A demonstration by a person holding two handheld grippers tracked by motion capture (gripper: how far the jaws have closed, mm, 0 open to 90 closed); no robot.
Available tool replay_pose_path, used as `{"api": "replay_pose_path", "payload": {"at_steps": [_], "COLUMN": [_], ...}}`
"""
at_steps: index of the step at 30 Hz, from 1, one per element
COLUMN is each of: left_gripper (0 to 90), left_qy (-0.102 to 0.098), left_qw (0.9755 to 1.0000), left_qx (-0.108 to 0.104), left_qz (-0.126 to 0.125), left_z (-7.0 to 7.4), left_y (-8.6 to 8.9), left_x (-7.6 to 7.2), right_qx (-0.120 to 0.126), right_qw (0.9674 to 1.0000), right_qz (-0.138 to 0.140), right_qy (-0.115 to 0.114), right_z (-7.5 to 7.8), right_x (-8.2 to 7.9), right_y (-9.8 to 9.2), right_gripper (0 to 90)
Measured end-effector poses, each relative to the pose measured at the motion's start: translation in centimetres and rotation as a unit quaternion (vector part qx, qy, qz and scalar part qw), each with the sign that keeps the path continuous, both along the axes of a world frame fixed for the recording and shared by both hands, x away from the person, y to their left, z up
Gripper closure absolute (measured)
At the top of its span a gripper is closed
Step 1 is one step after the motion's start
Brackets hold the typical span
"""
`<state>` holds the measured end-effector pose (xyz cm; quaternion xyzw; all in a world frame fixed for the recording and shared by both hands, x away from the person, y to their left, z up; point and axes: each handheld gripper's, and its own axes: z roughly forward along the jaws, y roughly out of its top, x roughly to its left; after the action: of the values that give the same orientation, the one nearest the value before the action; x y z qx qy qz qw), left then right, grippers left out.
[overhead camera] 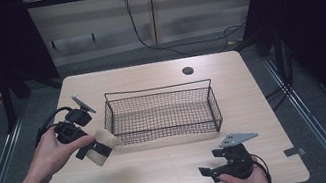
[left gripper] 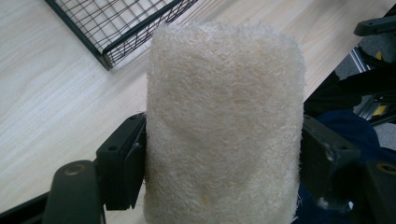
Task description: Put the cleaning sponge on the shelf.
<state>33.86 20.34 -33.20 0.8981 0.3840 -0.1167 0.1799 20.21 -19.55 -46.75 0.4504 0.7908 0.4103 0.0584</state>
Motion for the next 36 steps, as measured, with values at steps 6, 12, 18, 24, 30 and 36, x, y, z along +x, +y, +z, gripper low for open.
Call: {"api": "replay_pose_path", "payload": {"at_steps": [6, 12, 18, 24, 30, 36], "left_gripper": [26.2, 26.2, 26.2, 26.2, 26.2, 26.2], "left_qy": [0.001, 0.002, -0.003, 0.002, 0.000, -0.002], "left_qw": [1.0000, 0.9999, 0.9998, 0.9995, 0.9985, 0.9965], "left_qx": [-0.001, -0.011, -0.008, -0.003, 0.004, 0.015], "left_qz": [-0.002, 0.001, 0.016, 0.033, 0.055, 0.082], "left_z": [0.5, 1.2, 1.8, 1.8, 2.0, 1.9], "left_y": [-0.7, -1.1, -1.8, -2.6, -3.5, -4.3], "left_x": [0.4, 0.6, 1.2, 2.3, 3.3, 4.1], "right_qx": [-0.001, -0.001, -0.001, -0.001, -0.001, 0.001], "right_qw": [1.0000, 1.0000, 1.0000, 1.0000, 1.0000, 1.0000], "right_qz": [-0.001, 0.000, -0.001, -0.001, 0.002, 0.003], "right_qy": [0.000, 0.002, 0.002, 0.002, 0.003, 0.004], "right_z": [0.0, 0.0, 0.0, 0.0, 0.0, -0.1], "right_x": [0.0, 0.0, 0.0, 0.0, -0.1, 0.0], "right_y": [0.0, 0.0, 0.0, 0.0, 0.0, 0.1], "right_gripper": [17.5, 17.5, 17.5, 17.5, 17.6, 17.6]}}
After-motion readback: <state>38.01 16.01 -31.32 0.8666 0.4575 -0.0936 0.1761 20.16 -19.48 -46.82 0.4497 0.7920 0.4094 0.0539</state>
